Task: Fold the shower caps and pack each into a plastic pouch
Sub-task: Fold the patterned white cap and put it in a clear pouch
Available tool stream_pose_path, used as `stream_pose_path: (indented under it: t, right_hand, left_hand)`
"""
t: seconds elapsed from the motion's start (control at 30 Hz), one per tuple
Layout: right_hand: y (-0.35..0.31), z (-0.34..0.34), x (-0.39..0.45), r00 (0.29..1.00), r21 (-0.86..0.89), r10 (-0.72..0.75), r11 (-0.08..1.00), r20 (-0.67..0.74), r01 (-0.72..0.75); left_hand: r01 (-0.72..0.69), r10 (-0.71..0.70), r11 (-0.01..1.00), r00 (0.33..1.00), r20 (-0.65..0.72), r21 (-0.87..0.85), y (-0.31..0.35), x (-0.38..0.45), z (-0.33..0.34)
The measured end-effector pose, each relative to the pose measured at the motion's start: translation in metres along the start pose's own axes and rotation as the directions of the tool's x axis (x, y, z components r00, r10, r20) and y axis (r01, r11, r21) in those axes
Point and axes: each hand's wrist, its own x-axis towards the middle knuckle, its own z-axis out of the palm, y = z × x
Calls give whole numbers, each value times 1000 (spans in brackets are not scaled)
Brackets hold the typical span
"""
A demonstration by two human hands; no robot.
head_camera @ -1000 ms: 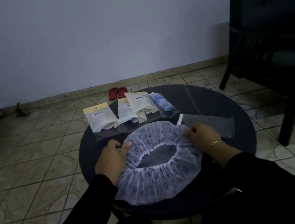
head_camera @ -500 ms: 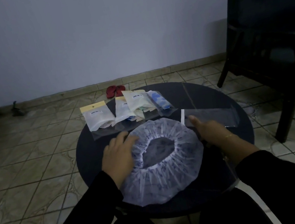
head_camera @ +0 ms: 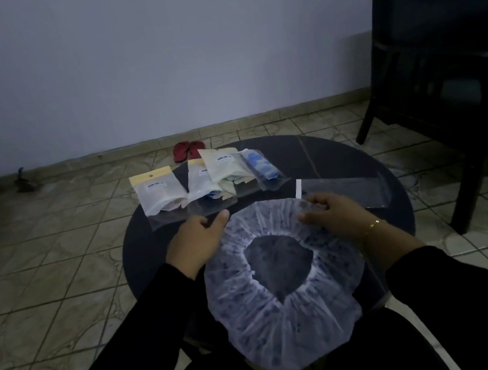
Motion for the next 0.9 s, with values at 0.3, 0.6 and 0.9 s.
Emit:
stream_pose_path:
  t: [0.3, 0.6, 0.9]
  right_hand:
    - [21, 3, 14, 973, -67, 20, 997, -228, -37]
    - [-1, -14, 0, 963, -331, 269, 909, -4, -255]
    - [1, 1, 10, 998, -347, 16, 938, 62, 7]
  left_hand:
    - [51, -51, 989, 999, -3, 142, -17, -2, 15]
    - [-336, 297, 819, 942, 157, 466, -19, -11, 8]
    - [-157, 182, 967, 976, -115, 198, 6, 1, 10]
